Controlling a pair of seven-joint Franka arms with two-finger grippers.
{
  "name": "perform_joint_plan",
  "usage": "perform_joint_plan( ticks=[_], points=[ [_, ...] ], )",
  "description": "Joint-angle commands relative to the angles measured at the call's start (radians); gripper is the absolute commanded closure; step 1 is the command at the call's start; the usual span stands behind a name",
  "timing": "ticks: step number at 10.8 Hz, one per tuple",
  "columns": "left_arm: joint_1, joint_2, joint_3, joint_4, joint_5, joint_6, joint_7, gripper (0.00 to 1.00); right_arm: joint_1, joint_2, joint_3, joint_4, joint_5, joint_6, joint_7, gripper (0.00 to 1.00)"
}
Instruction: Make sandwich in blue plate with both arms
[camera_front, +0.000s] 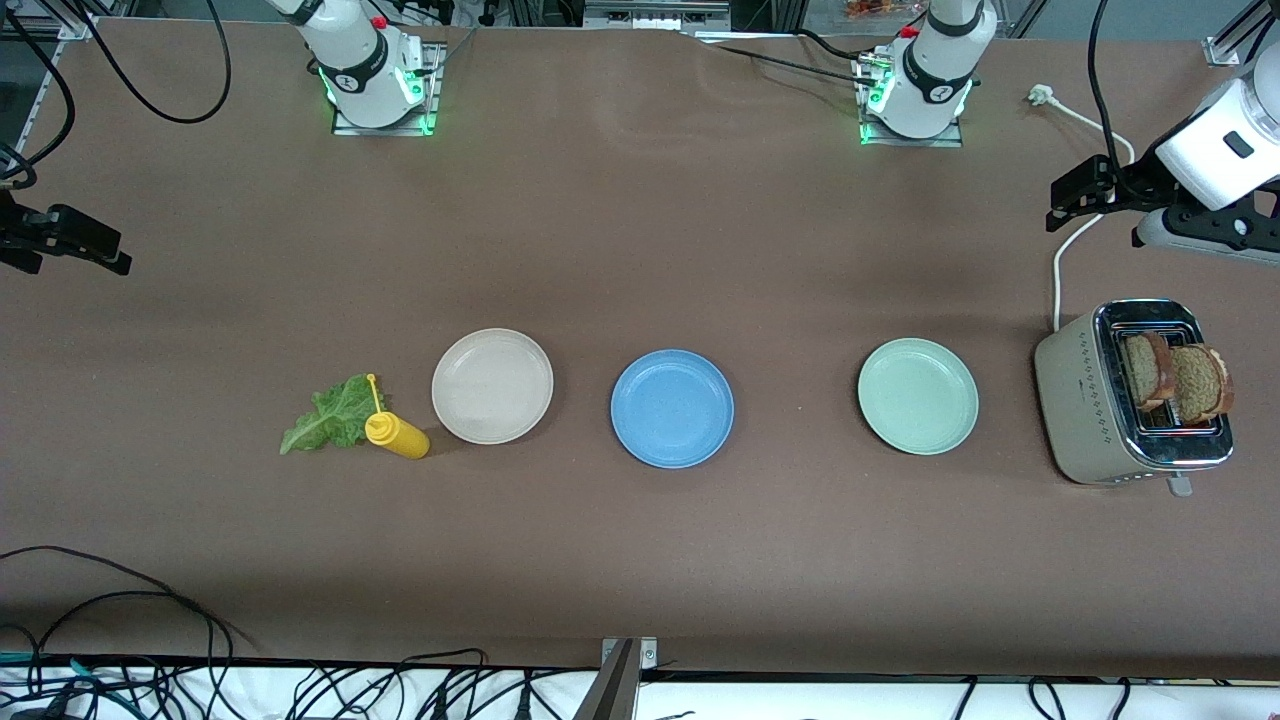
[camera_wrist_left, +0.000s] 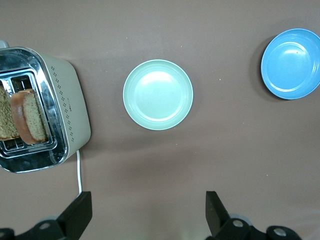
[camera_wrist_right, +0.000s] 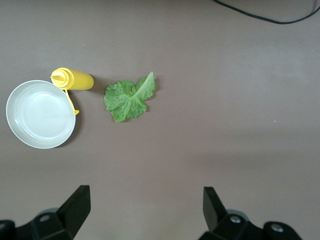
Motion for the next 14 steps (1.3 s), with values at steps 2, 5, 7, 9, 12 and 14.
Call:
perform_joint_plan(
  ticks=[2, 5, 7, 9, 12, 14],
  points=[
    [0.004, 0.005, 0.000, 0.025, 0.003, -0.026, 0.003, 0.00, -0.003, -0.009, -0.009, 0.008, -0.016, -0.022, -0.023, 0.00],
    [0.004, 0.005, 0.000, 0.025, 0.002, -0.026, 0.004, 0.00, -0.003, -0.010, -0.007, 0.008, -0.011, -0.024, -0.027, 0.00],
    [0.005, 0.005, 0.005, 0.025, 0.002, -0.026, 0.006, 0.00, -0.003, -0.010, -0.010, 0.008, -0.007, -0.033, -0.037, 0.00],
    [0.007, 0.004, 0.005, 0.025, 0.002, -0.026, 0.013, 0.00, -0.003, -0.012, -0.029, 0.010, -0.004, -0.037, -0.039, 0.00],
    [0.008, 0.001, 0.005, 0.025, 0.002, -0.027, 0.016, 0.00, -0.003, -0.012, -0.040, 0.010, -0.002, -0.041, -0.053, 0.00],
    [0.007, 0.002, 0.000, 0.027, 0.002, -0.026, 0.018, 0.00, -0.003, -0.012, -0.038, 0.010, -0.002, -0.041, -0.053, 0.00]
  ],
)
